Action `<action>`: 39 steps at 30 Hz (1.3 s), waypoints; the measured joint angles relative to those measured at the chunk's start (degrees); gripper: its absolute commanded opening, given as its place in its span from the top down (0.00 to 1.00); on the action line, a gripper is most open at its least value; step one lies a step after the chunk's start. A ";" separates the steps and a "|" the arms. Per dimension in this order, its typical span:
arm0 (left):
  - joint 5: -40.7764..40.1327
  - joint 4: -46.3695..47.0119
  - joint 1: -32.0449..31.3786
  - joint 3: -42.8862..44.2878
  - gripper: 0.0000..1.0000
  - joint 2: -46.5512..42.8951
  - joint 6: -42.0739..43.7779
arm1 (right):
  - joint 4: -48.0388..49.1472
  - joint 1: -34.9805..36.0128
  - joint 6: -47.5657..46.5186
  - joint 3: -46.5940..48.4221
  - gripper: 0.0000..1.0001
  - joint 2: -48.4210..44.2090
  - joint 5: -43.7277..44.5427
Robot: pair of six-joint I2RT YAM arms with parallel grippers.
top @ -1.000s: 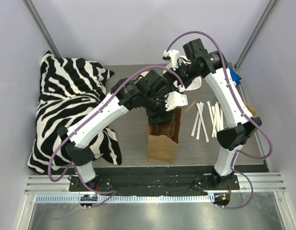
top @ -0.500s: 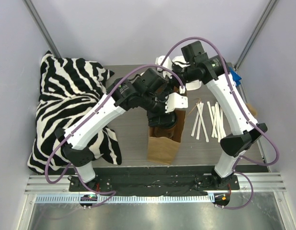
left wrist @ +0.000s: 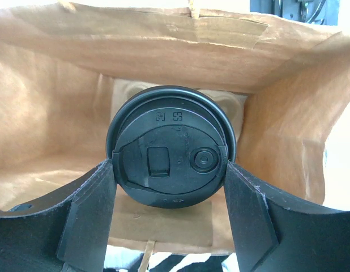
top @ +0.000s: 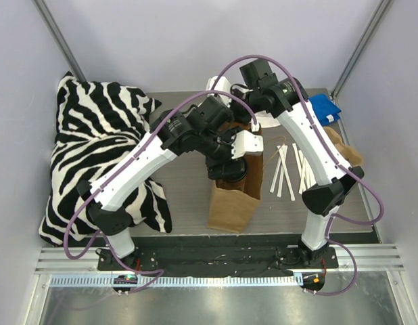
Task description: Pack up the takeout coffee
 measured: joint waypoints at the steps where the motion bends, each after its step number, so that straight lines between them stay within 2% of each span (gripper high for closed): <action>1: -0.04 -0.04 0.15 -0.61 0.99 -0.13 0.00 | -0.02 -0.42 1.84 0.00 0.99 -0.07 0.98; 6: -0.42 -0.76 2.60 -2.43 1.00 -0.39 0.09 | -0.55 -2.03 8.98 -1.66 0.99 -1.60 4.39; 8: -1.05 -1.05 4.20 -2.47 1.00 -0.42 0.48 | -2.40 -2.60 11.08 -2.12 0.94 -2.47 4.92; 9: -1.29 -1.14 4.87 -2.47 1.00 -0.46 0.66 | -3.58 -2.82 11.87 -2.12 0.89 -2.89 4.87; 10: -1.51 -1.27 5.46 -2.45 1.00 -0.52 0.83 | -4.44 -3.10 12.35 -2.12 0.71 -3.30 4.52; 12: -1.64 -1.53 6.40 -2.38 1.00 -0.61 1.53 | -5.73 -3.28 13.31 -2.14 0.51 -4.22 3.50; 13: -1.55 -1.79 6.82 -2.21 1.00 -0.63 2.08 | -6.36 -3.26 13.25 -2.36 0.34 -4.87 2.80; 16: -0.28 -1.95 6.88 -2.14 1.00 -0.98 3.39 | -7.45 -3.19 13.27 -3.23 0.19 -7.04 1.88; 22: 3.13 -2.23 6.69 -1.99 1.00 -1.88 5.01 | -9.27 -3.08 11.52 0.00 0.10 -6.86 1.16; 25: 4.31 -2.25 6.69 -1.95 1.00 -1.99 5.07 | -8.59 -3.08 8.48 2.64 0.10 -5.09 -0.83; 28: 4.96 -2.25 6.60 -1.95 1.00 -1.99 5.05 | -8.00 -3.04 3.87 2.08 0.21 -4.66 -4.31; 35: 4.83 -7.06 6.80 -2.25 1.00 -2.10 4.28 | -3.08 -0.24 -4.24 -4.59 0.25 -5.79 -7.10; 38: 4.81 -7.28 6.80 -3.37 1.00 -2.58 3.63 | -2.32 0.20 -6.08 -4.79 0.40 -5.51 -7.02; 39: 4.81 -7.26 6.80 -3.69 1.00 -2.78 3.48 | -2.21 0.33 -6.32 -4.79 0.56 -5.35 -6.97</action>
